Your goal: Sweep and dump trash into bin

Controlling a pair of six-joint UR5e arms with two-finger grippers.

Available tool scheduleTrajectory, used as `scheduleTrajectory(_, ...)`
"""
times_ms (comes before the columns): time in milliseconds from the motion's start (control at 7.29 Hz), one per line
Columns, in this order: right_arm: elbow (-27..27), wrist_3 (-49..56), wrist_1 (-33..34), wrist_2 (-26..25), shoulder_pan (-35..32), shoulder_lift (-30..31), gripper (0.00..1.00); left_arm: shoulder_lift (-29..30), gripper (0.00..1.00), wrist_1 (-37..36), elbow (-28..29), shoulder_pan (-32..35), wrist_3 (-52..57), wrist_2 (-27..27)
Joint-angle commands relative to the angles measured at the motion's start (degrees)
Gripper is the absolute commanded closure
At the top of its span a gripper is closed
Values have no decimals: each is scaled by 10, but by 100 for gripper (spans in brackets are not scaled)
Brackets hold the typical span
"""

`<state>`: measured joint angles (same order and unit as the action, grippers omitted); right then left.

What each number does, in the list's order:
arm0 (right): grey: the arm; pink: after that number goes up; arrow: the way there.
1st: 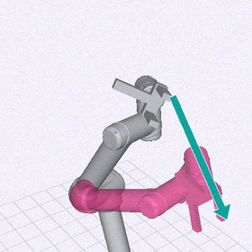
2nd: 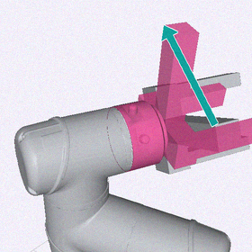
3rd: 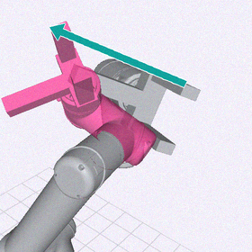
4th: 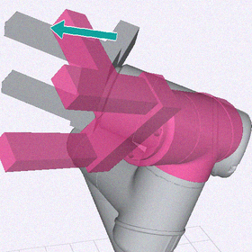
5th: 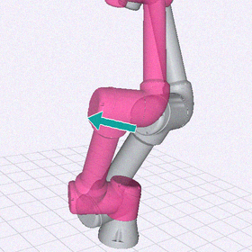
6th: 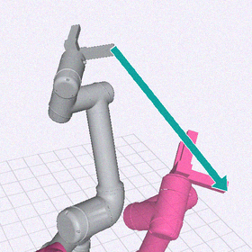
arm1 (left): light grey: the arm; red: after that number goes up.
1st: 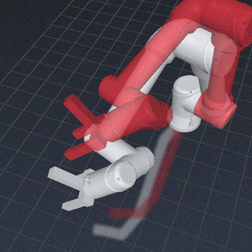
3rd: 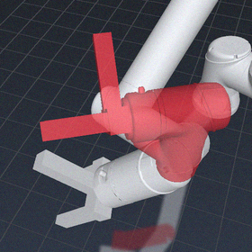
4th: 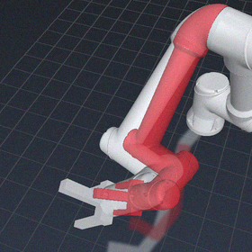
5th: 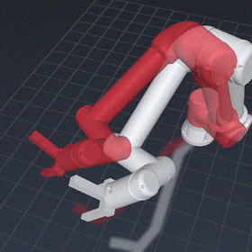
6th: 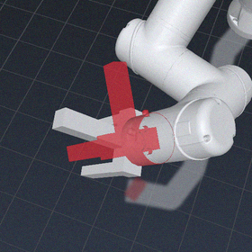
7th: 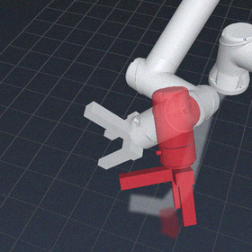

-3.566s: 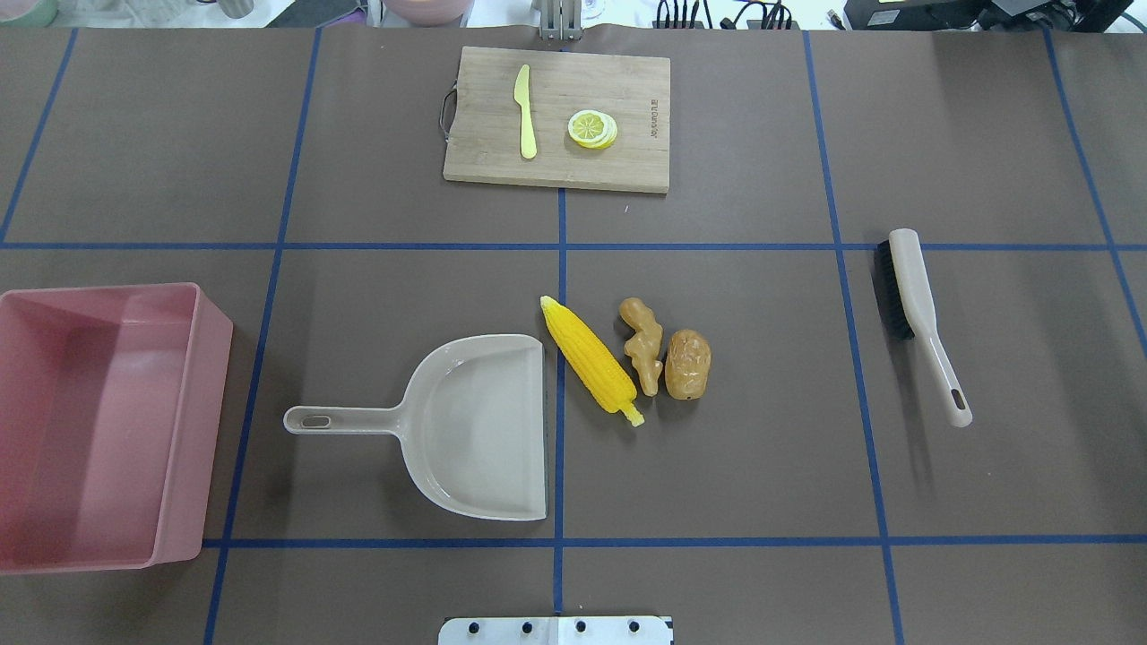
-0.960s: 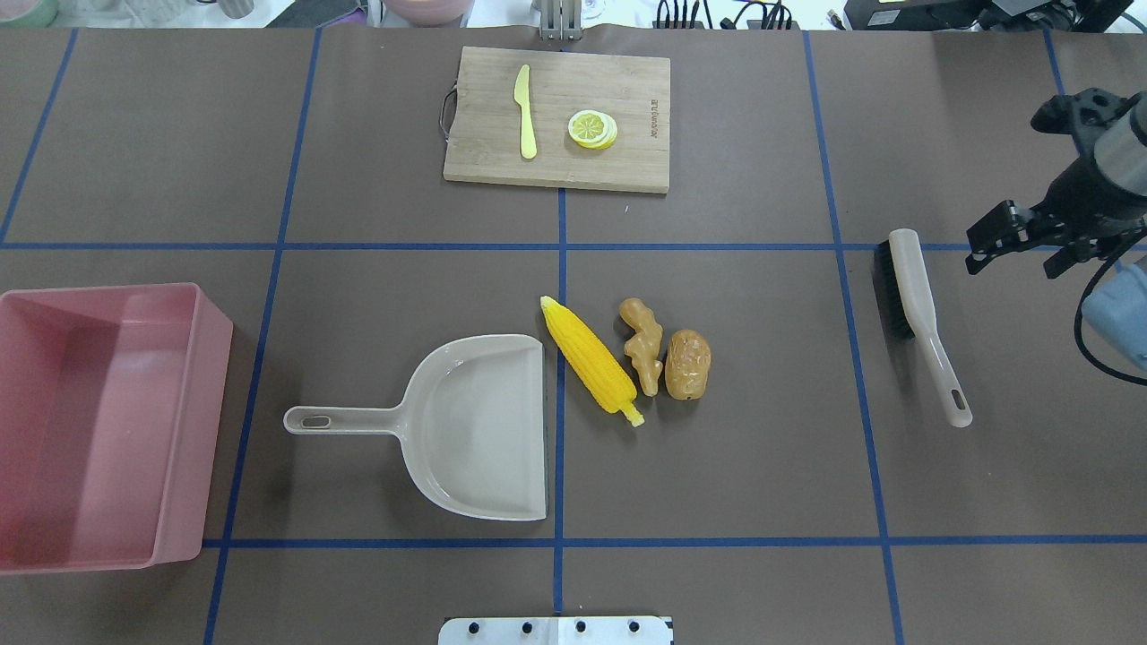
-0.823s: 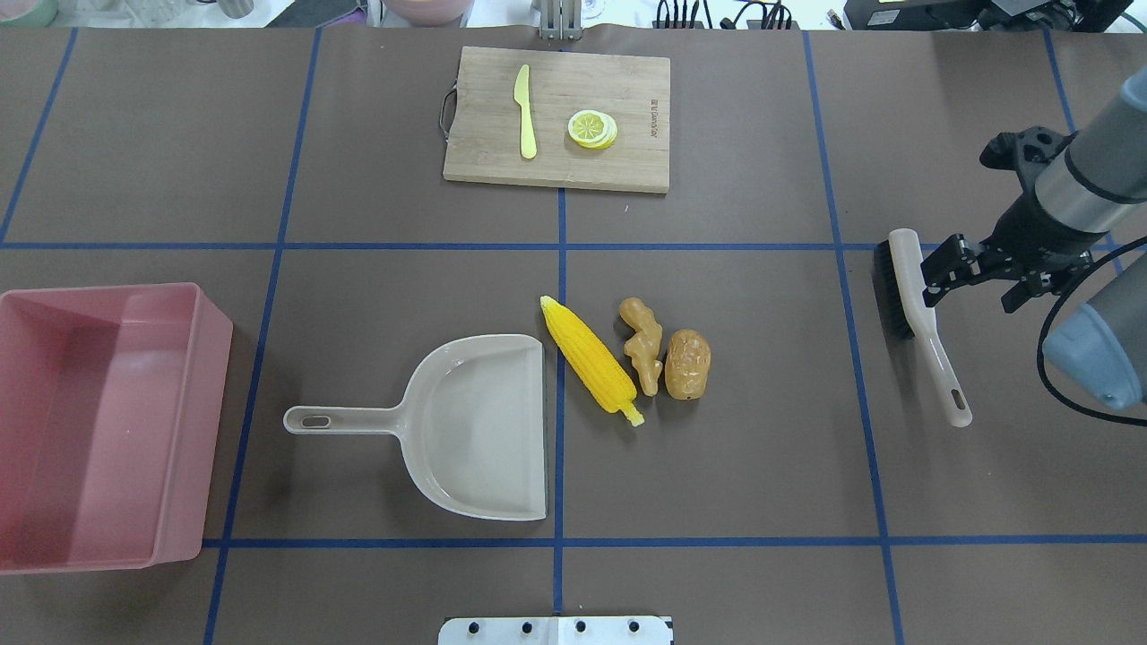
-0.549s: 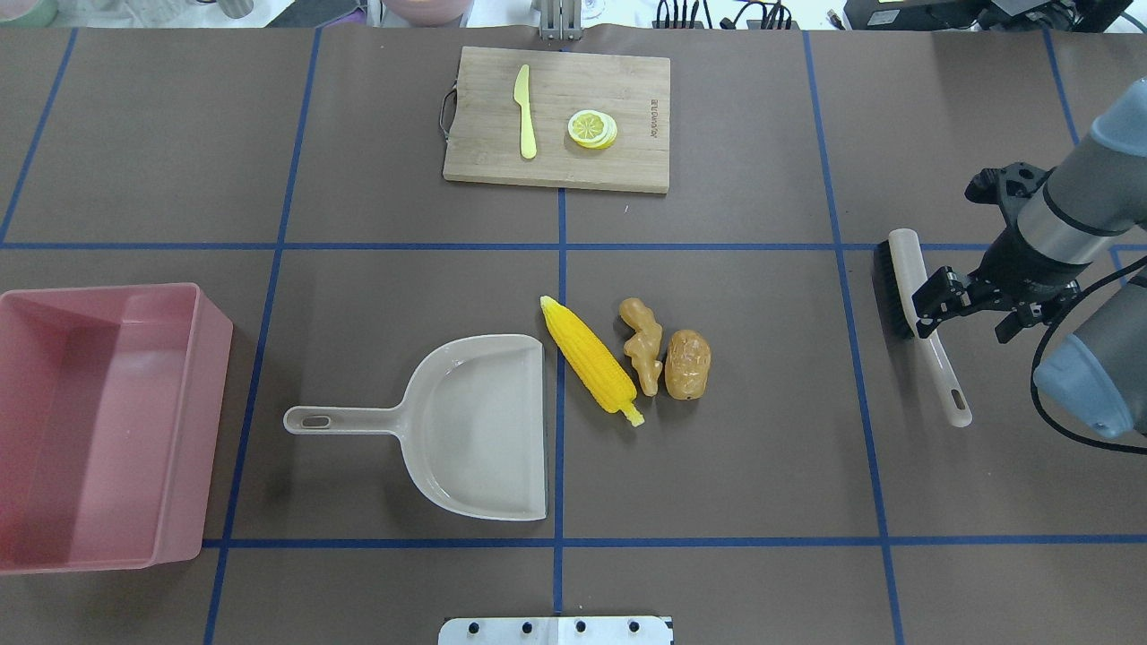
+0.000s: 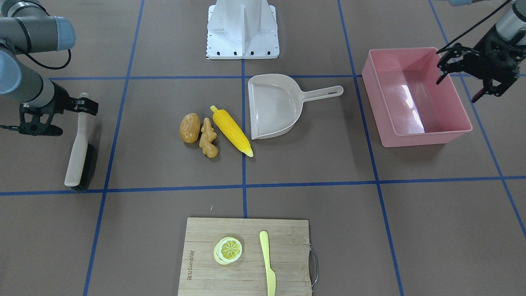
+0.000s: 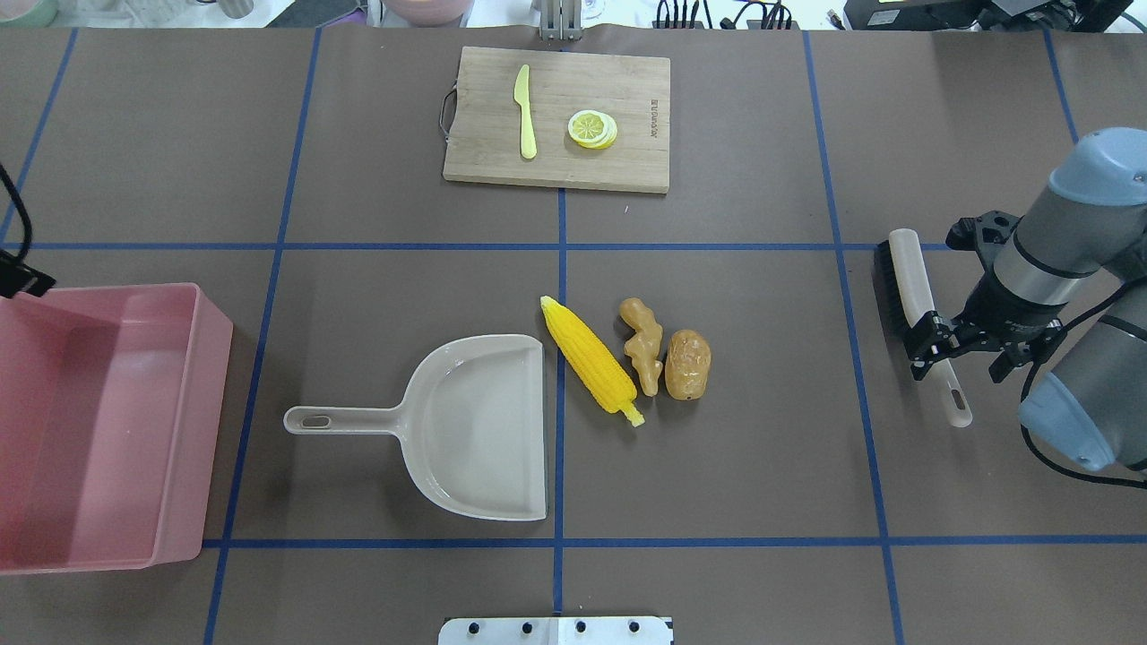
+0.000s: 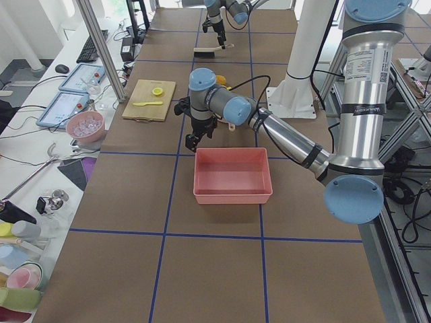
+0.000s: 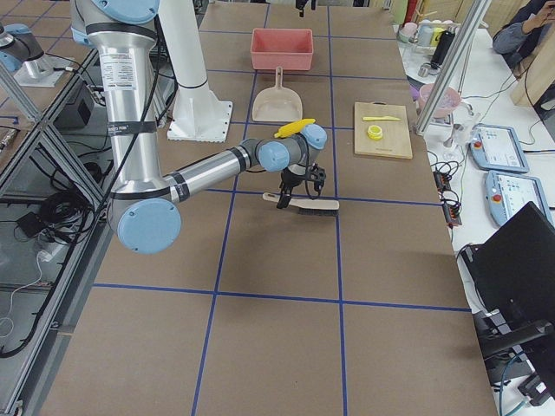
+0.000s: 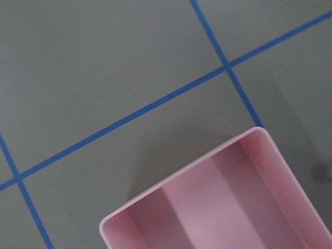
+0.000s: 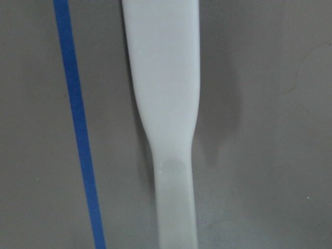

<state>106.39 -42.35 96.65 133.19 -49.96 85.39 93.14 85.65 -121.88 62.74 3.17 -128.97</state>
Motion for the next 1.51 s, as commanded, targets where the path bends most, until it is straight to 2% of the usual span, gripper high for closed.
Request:
scheduleTrajectory(0,-13,1,-1,1,12,0,19,79,1,-18,8,-74,33,62)
scheduleTrajectory(137,-14,2,-1,-1,19,-1,56,110,1,-38,10,-120,86,92)
scheduleTrajectory(274,-18,3,-1,-1,21,-7,88,134,1,-36,19,-148,97,121)
scheduleTrajectory(411,-19,5,-1,2,21,-8,100,142,1,-34,26,-206,97,143)
scheduleTrajectory(549,-19,8,-1,1,21,-8,100,162,1,-21,48,-254,99,183)
scheduleTrajectory(823,-17,12,-1,1,20,-7,100,186,1,-13,59,-305,101,202)
scheduleTrajectory(1097,-3,31,3,7,-13,-9,100,187,2,-13,69,-309,103,203)
scheduleTrajectory(1371,15,38,-1,-19,-54,-13,100,184,2,-14,71,-311,103,204)
